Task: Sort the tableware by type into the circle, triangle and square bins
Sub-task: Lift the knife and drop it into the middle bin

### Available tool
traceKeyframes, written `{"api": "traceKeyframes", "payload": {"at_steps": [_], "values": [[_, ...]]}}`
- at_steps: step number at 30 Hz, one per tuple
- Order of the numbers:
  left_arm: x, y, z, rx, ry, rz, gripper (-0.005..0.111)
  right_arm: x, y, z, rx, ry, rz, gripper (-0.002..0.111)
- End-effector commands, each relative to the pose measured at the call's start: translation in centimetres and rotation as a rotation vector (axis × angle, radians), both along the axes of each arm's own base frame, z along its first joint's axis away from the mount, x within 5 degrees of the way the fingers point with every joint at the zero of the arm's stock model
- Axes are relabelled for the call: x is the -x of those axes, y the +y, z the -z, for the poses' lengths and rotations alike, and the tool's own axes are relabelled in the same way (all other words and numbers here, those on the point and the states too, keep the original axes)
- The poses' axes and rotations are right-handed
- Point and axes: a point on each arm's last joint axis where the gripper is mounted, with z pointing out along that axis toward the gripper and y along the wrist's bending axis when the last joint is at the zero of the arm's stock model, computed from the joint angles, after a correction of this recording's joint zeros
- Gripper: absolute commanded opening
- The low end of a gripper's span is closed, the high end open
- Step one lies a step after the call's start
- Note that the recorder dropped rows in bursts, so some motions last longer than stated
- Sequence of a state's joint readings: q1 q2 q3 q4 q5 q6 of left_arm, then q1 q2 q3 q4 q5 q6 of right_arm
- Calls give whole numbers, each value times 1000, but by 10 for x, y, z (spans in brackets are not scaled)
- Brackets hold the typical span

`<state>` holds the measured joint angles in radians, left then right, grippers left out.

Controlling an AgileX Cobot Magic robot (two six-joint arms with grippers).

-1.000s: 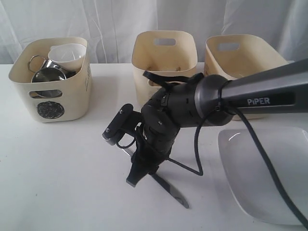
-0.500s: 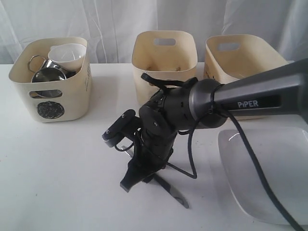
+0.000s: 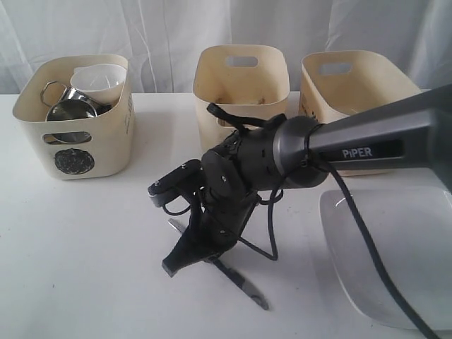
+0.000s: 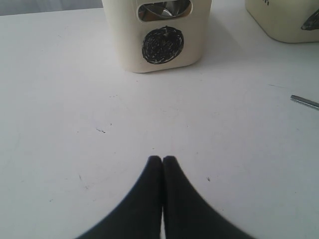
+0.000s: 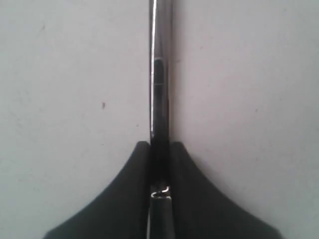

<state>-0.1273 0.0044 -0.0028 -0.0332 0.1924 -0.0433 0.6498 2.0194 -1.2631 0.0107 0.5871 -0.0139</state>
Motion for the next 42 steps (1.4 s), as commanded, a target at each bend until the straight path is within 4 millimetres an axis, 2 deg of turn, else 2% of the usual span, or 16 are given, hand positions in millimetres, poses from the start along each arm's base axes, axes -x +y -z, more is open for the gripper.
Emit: {"api": "traceKeyframes", "payload": {"at_steps": [1, 7, 13, 20, 26, 31, 36, 42], "values": [[0, 0, 1, 16, 2, -4, 0, -2, -1, -9, -53, -29, 79, 0], [0, 0, 1, 16, 2, -4, 0, 0, -11, -37, -177, -107, 172, 0], [0, 0, 1, 16, 2, -4, 0, 5, -30, -54, -294, -143, 276, 0], [0, 0, 1, 16, 2, -4, 0, -1, -56, -73, -421, -240, 411, 0], [0, 0, 1, 16, 2, -4, 0, -12, -80, -117, -661, -379, 622, 0], [0, 0, 1, 16, 2, -4, 0, -17, -97, -150, -778, -559, 677, 0], [0, 0, 1, 16, 2, -4, 0, -42, -113, -172, -828, -654, 731, 0], [0, 0, 1, 16, 2, -4, 0, -101, -134, -183, -866, -737, 819, 0]]}}
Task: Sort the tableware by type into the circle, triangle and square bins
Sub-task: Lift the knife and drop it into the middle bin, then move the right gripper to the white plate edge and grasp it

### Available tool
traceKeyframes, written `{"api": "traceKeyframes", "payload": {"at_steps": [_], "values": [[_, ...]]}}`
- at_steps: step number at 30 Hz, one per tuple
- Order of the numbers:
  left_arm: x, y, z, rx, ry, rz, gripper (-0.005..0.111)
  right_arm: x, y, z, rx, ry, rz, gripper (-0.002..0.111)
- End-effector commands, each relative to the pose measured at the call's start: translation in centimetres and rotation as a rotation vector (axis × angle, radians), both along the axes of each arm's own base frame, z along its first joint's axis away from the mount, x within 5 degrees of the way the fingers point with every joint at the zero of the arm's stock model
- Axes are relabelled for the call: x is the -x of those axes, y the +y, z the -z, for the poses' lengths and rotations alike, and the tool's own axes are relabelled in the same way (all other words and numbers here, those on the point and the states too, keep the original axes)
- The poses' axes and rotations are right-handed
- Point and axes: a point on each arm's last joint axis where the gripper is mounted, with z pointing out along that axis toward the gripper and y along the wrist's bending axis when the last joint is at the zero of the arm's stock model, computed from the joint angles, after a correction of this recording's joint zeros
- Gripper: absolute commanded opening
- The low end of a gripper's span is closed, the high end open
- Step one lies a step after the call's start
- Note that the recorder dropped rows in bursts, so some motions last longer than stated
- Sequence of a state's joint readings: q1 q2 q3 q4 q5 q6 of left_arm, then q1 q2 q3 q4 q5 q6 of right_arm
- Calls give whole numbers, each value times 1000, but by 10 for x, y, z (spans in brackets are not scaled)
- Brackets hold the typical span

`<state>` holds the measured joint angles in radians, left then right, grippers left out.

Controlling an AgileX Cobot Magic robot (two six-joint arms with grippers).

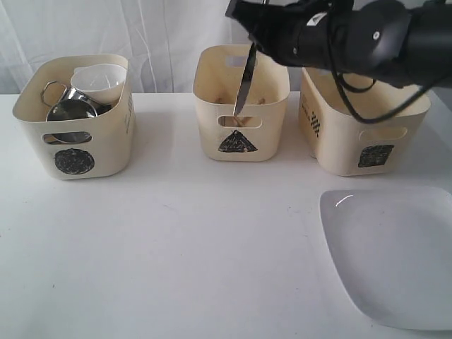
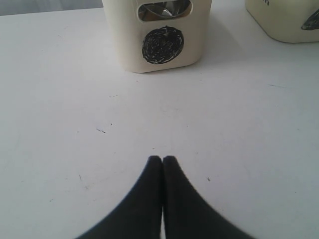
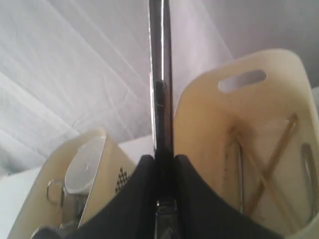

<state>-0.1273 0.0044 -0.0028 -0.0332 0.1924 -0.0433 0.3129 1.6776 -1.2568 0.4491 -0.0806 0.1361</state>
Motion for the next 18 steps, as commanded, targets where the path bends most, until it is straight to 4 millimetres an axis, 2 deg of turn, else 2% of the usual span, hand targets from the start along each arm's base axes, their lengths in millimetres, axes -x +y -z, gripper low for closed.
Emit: {"api": "traceKeyframes", "payload": {"at_steps": [1, 5, 8, 10, 14, 18], "values": [[0, 0, 1, 16, 2, -4, 0, -48, -16, -3, -42, -48, 79, 0], [0, 0, 1, 16, 2, -4, 0, -88, -13, 12, -41, -32, 80, 0], [0, 0, 1, 16, 2, -4, 0, -118, -6, 33, -20, -19, 64, 0], [0, 0, 1, 16, 2, -4, 0, -133, -1, 45, 29, -20, 43, 4], [0, 0, 1, 16, 2, -4, 0, -147, 3, 57, 91, -39, 22, 21], [0, 0, 1, 16, 2, -4, 0, -149, 2, 62, 111, -30, 15, 22]]}}
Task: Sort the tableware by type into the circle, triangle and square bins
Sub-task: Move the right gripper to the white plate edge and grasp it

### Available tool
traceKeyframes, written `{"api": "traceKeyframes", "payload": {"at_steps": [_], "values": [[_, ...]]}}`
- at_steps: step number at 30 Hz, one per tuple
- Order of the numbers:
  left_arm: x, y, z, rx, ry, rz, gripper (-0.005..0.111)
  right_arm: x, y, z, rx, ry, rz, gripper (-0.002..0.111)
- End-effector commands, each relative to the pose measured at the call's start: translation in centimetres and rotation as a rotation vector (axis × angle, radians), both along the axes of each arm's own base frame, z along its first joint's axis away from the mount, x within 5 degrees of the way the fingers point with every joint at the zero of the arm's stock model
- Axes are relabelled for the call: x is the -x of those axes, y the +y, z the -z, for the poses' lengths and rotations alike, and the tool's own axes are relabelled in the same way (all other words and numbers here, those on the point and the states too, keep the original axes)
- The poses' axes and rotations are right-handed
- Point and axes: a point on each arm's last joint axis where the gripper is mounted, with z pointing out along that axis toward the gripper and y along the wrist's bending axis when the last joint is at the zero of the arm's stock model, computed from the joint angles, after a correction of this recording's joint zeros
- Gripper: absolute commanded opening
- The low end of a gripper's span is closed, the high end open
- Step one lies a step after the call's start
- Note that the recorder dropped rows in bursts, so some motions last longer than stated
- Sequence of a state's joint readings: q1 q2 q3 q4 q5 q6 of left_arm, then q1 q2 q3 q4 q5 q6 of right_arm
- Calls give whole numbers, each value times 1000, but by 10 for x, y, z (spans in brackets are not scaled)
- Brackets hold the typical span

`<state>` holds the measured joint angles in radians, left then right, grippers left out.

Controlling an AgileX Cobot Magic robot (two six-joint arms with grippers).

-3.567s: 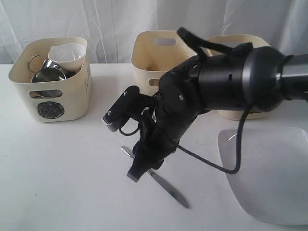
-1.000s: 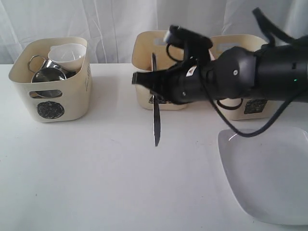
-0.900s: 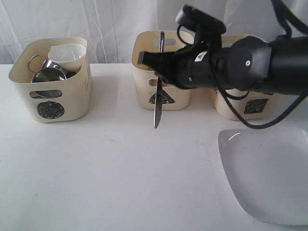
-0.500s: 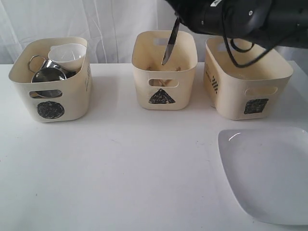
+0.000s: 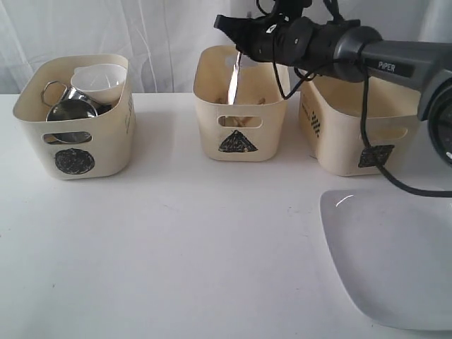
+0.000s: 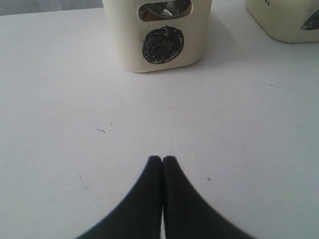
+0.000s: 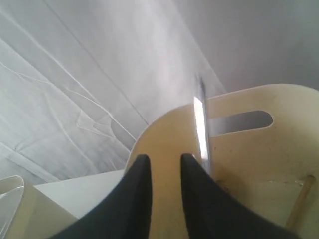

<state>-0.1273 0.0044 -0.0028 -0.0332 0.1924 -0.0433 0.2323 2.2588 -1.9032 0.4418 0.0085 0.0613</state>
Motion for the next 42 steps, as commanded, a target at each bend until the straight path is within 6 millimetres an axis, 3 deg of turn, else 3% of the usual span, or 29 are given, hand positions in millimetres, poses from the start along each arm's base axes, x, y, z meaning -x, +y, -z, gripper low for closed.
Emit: {"api": "traceKeyframes", "payload": {"at_steps": [1, 5, 9, 16, 19, 21, 25, 30, 34, 42], "values": [[0, 0, 1, 16, 2, -4, 0, -1, -2, -5, 63, -9, -24, 22], [0, 0, 1, 16, 2, -4, 0, 10, 1, -6, 156, 100, -120, 22], [0, 0, 1, 16, 2, -4, 0, 39, -3, -11, 330, 214, -204, 22], [0, 0, 1, 16, 2, -4, 0, 135, -20, -21, 771, 480, -241, 22], [0, 0, 1, 16, 2, -4, 0, 181, -15, -24, 861, 567, -243, 23], [0, 0, 1, 16, 2, -4, 0, 206, -6, -18, 910, 608, -290, 31], [0, 0, 1, 16, 2, -4, 0, 243, 16, -2, 953, 638, -373, 60], [0, 0, 1, 16, 2, -4, 0, 264, 24, 30, 958, 709, -334, 63], [0, 0, 1, 16, 2, -4, 0, 267, 19, 51, 1001, 737, -227, 63], [0, 0, 1, 16, 2, -4, 0, 277, 11, 86, 1006, 829, -187, 63]]}}
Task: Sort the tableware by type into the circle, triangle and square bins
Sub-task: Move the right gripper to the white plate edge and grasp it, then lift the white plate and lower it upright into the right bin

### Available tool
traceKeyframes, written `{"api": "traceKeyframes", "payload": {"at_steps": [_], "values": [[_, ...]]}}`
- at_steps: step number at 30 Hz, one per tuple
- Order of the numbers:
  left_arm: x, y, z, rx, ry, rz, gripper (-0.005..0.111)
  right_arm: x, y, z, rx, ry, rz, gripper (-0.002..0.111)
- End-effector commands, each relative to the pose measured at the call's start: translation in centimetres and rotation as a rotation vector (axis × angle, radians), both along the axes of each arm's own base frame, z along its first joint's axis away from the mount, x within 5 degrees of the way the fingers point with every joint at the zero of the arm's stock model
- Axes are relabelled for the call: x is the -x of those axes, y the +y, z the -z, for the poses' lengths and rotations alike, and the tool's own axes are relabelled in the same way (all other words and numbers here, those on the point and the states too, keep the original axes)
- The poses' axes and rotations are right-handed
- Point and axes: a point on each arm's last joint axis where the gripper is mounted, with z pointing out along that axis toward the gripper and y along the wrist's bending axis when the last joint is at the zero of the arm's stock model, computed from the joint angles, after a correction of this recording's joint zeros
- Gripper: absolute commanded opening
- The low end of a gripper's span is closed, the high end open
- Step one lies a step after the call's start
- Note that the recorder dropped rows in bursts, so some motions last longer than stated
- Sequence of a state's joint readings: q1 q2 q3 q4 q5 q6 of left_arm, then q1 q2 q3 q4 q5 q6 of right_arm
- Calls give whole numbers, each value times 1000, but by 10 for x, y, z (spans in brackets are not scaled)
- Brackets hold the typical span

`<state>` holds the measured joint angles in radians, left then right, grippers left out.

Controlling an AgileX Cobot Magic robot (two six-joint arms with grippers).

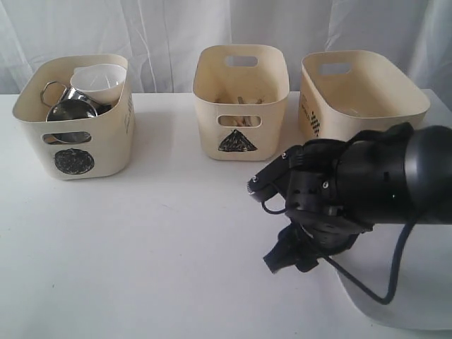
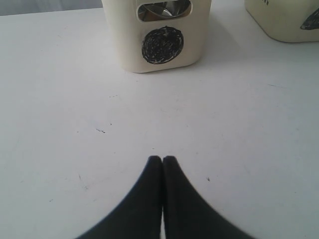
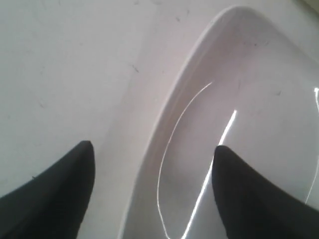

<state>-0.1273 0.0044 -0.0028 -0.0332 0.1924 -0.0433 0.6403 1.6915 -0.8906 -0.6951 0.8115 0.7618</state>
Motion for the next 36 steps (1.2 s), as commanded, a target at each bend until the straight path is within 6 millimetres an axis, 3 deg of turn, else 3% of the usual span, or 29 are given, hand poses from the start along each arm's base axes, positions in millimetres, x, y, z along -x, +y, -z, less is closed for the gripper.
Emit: {"api": "traceKeyframes", "payload": {"at_steps": [1, 12, 13, 19, 20, 23, 29, 36], "values": [[0, 0, 1, 16, 2, -4, 0, 8, -5, 14, 23, 18, 30, 63], [0, 0, 1, 16, 2, -4, 0, 53, -22, 50, 82, 153, 15, 61], [0, 0, 1, 16, 2, -4, 0, 54, -24, 52, 86, 146, 22, 58], [0, 0, 1, 16, 2, -4, 0, 60, -27, 59, 69, 142, 5, 7], [0, 0, 1, 16, 2, -4, 0, 60, -27, 57, 62, 134, 4, 0], [0, 0, 1, 16, 2, -4, 0, 61, -30, 38, 34, 79, 14, 0], [0, 0, 1, 16, 2, -4, 0, 76, -55, -16, 76, -52, 109, 0], [0, 0, 1, 16, 2, -4, 0, 89, -70, -46, 30, -153, 141, 0]]}}
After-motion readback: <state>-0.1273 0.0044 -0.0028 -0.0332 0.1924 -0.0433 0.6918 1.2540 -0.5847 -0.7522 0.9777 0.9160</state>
